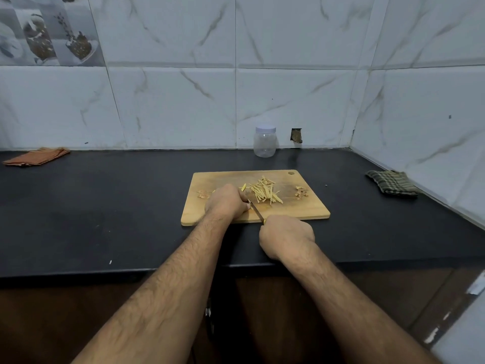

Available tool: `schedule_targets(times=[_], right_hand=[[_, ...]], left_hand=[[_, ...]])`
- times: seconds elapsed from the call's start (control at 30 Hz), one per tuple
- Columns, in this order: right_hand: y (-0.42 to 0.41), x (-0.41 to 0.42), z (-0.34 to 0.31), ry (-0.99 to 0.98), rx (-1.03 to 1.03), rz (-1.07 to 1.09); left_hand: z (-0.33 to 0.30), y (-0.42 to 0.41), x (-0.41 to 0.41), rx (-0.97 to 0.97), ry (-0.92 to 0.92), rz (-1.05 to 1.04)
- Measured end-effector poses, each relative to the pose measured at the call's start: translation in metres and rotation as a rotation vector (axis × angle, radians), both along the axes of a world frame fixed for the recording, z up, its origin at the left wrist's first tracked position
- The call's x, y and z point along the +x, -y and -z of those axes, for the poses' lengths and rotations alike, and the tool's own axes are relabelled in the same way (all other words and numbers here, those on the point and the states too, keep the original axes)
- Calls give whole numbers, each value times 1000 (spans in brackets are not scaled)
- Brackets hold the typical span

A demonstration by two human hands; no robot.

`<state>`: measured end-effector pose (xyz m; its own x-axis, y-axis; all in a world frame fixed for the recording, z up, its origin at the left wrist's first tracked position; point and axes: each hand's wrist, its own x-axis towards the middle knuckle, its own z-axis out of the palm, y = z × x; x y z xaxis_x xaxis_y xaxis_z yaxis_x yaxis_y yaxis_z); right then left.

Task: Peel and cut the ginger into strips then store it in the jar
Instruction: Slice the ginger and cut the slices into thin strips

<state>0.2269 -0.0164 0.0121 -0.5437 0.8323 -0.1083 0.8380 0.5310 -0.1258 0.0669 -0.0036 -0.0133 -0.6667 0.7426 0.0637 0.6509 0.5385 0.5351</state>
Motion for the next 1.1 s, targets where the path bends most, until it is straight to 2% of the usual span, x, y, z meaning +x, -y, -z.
schedule_targets(times=[0.23,0.8,1.1], right_hand=[[1,5,3,15,0,18],[-12,-10,-6,-97,6,20],[-17,-9,-6,-96,-3,36]], left_hand=[[1,1,1,9,11,2],[3,11,7,80,-15,0],[-3,14,10,30,-24,23]])
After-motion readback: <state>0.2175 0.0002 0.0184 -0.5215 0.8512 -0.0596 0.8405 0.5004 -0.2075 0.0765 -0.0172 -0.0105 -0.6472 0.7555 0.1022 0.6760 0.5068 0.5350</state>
